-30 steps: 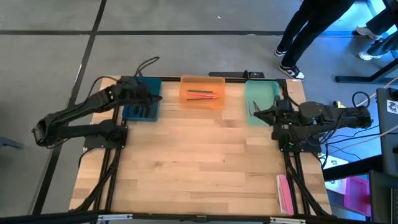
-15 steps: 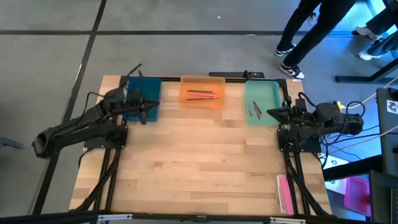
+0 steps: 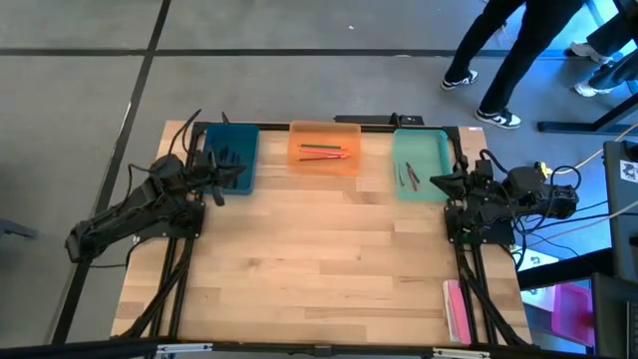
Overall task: Sort crayons/erasers/pens/pencils in bins
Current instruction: Return to Home Position
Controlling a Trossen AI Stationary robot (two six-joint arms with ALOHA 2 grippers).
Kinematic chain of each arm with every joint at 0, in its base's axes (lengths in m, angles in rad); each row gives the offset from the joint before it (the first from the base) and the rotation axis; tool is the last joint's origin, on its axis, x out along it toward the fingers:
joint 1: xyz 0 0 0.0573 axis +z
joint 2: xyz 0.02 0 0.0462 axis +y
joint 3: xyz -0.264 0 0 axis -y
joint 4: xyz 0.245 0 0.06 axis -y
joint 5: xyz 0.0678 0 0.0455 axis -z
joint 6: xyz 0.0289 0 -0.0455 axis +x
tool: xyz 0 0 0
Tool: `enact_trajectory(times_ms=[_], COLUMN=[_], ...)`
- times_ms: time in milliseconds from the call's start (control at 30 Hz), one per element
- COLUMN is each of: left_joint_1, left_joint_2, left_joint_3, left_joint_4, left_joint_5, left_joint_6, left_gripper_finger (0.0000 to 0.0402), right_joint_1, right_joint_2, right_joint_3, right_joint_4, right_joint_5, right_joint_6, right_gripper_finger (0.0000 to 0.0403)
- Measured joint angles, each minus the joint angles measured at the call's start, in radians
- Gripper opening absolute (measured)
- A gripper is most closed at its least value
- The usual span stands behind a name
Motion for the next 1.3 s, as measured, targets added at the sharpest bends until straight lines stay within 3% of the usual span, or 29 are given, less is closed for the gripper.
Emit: enact_trajectory(times_ms=[267,767,1033,1167,1300], left_joint_1=[0.0,0.0,0.0,0.0,0.0], left_joint_2=[-0.153,-0.15,-0.151,-0.151,-0.151], left_joint_3=[-0.103,-0.225,-0.225,-0.225,-0.225], left_joint_4=[0.004,0.18,0.178,0.178,0.178], left_joint_5=[0.0,0.055,0.079,0.078,0.073], left_joint_6=[-0.05,-0.091,0.006,0.039,-0.021], left_gripper_finger=[0.0,0.0,0.0,0.0,0.0], right_joint_1=[0.0,0.0,0.0,0.0,0.0], right_joint_2=[0.0,0.0,0.0,0.015,0.023], right_joint_3=[-0.023,-0.272,-0.422,-0.44,-0.44], right_joint_4=[0.013,0.26,0.386,0.434,0.437], right_joint_5=[0.0,0.0,0.001,-0.006,-0.006], right_joint_6=[0.002,-0.005,-0.013,-0.152,-0.291], right_gripper_finger=[0.0003,0.0003,0.0003,0.0003,0.0008])
